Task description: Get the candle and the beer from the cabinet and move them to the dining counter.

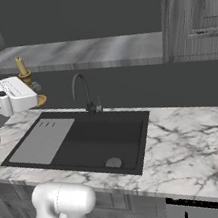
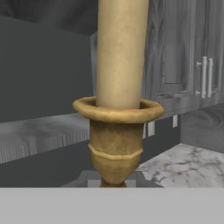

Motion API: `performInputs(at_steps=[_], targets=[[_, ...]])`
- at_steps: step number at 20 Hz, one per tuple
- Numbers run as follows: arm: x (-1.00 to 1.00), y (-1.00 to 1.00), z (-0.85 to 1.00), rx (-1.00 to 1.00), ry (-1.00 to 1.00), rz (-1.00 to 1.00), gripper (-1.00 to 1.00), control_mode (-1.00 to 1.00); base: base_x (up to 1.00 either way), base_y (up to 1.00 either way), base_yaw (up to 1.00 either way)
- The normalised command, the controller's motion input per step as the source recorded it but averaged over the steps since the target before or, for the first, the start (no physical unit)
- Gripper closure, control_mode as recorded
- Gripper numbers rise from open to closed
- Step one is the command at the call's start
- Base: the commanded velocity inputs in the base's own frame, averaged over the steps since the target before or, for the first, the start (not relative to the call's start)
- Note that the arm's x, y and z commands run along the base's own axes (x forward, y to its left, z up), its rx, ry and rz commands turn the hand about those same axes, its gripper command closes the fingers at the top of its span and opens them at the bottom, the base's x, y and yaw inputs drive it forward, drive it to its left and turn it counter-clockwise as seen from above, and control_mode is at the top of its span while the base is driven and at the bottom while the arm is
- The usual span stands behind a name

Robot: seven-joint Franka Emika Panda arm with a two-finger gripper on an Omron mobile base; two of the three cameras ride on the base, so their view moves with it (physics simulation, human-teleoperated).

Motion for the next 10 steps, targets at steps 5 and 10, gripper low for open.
performInputs(at_steps=[5, 10], targets=[[0.0, 0.0, 0.0, 0.0, 0.0, 0.0, 1.0, -1.0, 0.0, 0.0, 0.0], [0.0, 0.0, 0.0, 0.0, 0.0, 0.0, 1.0, 1.0, 0.0, 0.0, 0.0]])
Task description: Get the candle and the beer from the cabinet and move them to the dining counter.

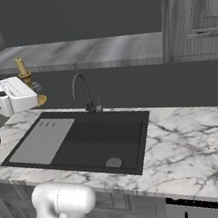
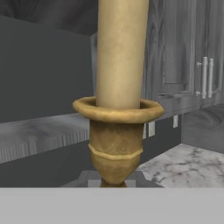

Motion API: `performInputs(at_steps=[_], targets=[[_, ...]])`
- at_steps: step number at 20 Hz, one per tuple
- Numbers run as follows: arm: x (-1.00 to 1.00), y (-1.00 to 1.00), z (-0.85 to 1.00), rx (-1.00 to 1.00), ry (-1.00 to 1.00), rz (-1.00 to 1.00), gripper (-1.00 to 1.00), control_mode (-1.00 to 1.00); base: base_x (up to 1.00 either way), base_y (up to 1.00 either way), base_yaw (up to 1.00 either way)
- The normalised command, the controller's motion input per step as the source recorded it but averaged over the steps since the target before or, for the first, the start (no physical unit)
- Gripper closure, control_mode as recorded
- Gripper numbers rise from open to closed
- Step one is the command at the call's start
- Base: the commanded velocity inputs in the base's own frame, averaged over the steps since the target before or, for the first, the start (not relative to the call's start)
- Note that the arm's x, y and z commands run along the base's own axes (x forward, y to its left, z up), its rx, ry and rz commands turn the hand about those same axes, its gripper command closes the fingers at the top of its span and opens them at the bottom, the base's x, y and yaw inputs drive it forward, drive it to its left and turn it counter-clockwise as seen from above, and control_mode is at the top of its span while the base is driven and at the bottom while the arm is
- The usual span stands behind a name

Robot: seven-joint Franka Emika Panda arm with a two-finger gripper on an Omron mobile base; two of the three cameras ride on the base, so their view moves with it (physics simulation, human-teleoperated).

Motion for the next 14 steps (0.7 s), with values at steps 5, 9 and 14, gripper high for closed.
performInputs(at_steps=[5, 9, 14], targets=[[0.0, 0.0, 0.0, 0.0, 0.0, 0.0, 1.0, 1.0, 0.0, 0.0, 0.0], [0.0, 0.0, 0.0, 0.0, 0.0, 0.0, 1.0, 1.0, 0.0, 0.0, 0.0], [0.0, 0.0, 0.0, 0.0, 0.0, 0.0, 1.0, 1.0, 0.0, 0.0, 0.0]])
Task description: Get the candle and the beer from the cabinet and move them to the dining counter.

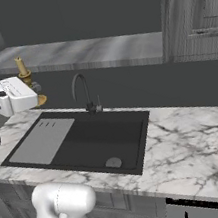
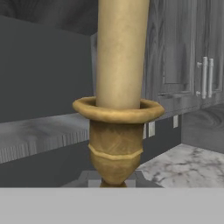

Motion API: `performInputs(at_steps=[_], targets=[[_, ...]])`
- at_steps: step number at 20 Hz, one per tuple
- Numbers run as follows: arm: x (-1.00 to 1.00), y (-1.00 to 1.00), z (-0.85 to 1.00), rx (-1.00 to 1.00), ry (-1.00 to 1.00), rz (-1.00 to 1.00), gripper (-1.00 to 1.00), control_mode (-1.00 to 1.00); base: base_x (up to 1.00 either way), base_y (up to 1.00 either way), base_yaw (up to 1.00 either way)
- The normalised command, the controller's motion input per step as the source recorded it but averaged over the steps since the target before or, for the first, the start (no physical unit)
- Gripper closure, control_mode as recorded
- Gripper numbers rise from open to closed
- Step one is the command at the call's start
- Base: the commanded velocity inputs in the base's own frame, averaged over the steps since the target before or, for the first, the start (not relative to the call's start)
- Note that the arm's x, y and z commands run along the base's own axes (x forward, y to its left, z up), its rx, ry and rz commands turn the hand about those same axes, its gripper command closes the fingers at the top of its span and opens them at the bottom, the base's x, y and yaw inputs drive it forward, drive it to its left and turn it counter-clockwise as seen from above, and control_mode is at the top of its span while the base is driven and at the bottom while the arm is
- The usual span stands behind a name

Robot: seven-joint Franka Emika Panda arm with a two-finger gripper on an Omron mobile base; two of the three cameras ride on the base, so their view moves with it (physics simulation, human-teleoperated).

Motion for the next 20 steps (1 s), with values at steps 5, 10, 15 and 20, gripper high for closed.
performInputs(at_steps=[5, 10, 15, 20], targets=[[0.0, 0.0, 0.0, 0.0, 0.0, 0.0, 1.0, 1.0, 0.0, 0.0, 0.0], [0.0, 0.0, 0.0, 0.0, 0.0, 0.0, 1.0, 1.0, 0.0, 0.0, 0.0], [0.0, 0.0, 0.0, 0.0, 0.0, 0.0, 1.0, 1.0, -0.12, 0.01, 0.0], [0.0, 0.0, 0.0, 0.0, 0.0, 0.0, 1.0, 1.0, -0.4, 0.03, 0.29]])
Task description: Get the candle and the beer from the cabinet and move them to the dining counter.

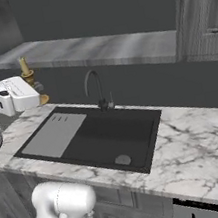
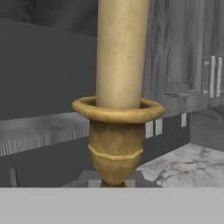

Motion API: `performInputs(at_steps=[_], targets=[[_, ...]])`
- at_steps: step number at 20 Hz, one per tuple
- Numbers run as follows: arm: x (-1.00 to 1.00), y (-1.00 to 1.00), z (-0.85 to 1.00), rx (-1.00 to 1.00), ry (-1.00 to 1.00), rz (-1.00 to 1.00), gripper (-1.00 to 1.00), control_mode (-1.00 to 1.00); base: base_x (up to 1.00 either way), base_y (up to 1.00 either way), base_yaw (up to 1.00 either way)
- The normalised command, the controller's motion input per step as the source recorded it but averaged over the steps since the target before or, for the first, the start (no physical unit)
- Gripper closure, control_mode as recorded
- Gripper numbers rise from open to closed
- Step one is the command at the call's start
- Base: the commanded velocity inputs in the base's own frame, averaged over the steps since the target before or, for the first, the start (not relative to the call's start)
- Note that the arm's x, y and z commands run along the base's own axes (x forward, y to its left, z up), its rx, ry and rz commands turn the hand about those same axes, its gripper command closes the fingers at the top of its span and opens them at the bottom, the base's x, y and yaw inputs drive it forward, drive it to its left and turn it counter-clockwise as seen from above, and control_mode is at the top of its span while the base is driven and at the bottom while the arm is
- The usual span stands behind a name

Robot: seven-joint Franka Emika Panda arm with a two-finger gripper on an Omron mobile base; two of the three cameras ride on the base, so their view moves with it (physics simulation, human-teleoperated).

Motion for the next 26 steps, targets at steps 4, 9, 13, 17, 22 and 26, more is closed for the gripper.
performInputs(at_steps=[4, 9, 13, 17, 22, 26], targets=[[0.0, 0.0, 0.0, 0.0, 0.0, 0.0, 1.0, 1.0, -0.35, 0.0, 0.85], [0.0, 0.0, 0.0, 0.0, 0.0, 0.0, 1.0, 1.0, -0.21, 0.0, 0.97], [0.0, 0.0, 0.0, 0.0, 0.0, 0.0, 1.0, 1.0, -0.08, 0.0, 1.0], [0.0, 0.0, 0.0, 0.0, 0.0, 0.0, 1.0, 1.0, -0.05, 0.0, 1.0], [0.0, 0.0, 0.0, 0.0, 0.0, 0.0, 1.0, 1.0, -0.05, 0.0, 1.0], [0.0, 0.0, 0.0, 0.0, 0.0, 0.0, 1.0, 1.0, -0.05, 0.0, 1.0]])
